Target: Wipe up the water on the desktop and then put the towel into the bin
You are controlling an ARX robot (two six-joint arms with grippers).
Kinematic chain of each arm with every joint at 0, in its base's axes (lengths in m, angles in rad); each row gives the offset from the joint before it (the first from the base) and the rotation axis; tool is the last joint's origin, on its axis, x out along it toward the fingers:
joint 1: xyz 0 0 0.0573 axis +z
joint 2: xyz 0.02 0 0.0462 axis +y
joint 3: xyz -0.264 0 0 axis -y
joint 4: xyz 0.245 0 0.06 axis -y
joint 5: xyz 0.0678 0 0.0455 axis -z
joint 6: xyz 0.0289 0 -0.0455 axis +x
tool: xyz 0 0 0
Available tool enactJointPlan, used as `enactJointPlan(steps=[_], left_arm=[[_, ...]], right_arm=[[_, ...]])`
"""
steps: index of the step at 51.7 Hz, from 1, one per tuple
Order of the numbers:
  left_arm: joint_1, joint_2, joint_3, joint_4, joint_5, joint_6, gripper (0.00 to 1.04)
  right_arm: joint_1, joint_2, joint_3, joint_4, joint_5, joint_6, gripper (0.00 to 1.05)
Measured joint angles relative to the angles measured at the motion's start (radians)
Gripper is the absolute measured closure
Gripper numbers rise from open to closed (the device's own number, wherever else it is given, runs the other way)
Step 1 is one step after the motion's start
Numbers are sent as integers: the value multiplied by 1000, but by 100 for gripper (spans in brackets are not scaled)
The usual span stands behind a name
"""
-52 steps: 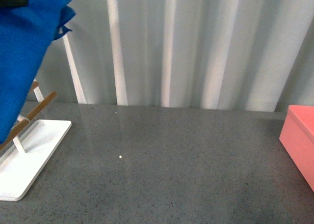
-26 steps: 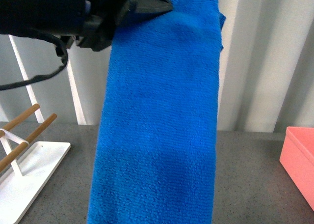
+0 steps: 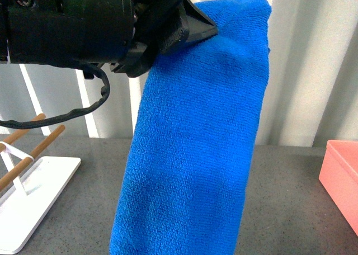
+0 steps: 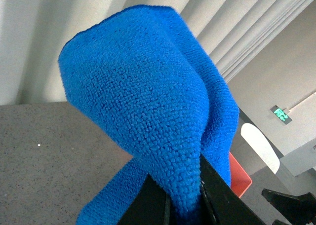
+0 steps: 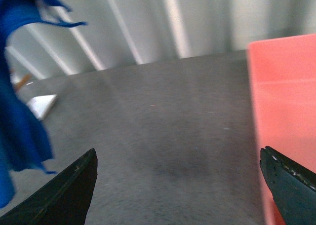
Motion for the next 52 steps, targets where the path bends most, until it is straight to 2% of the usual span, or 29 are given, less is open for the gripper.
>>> enactJointPlan(steps=[3,7,17,22,28,37,52], left_arm=[[2,0,0,0,-5,0,99],[3,0,0,0,-5,0,99],[1,0,0,0,-4,1,99],[1,0,0,0,-4,1,99],[1,0,0,0,-4,1,99],[1,0,0,0,-4,1,99],[2,0,0,0,-4,1,99]], right_arm=[[21,112,25,69,-101,-10,7],[81,271,66,165,-153,-24,7],[289,694,231,443,-178,26,7],[358,803,285,496,-180,42,7],[472,912,338,509,-206,-12,7],[544,954,383,583,-290,-10,7],[606,1100,534,667,-302,43,7]])
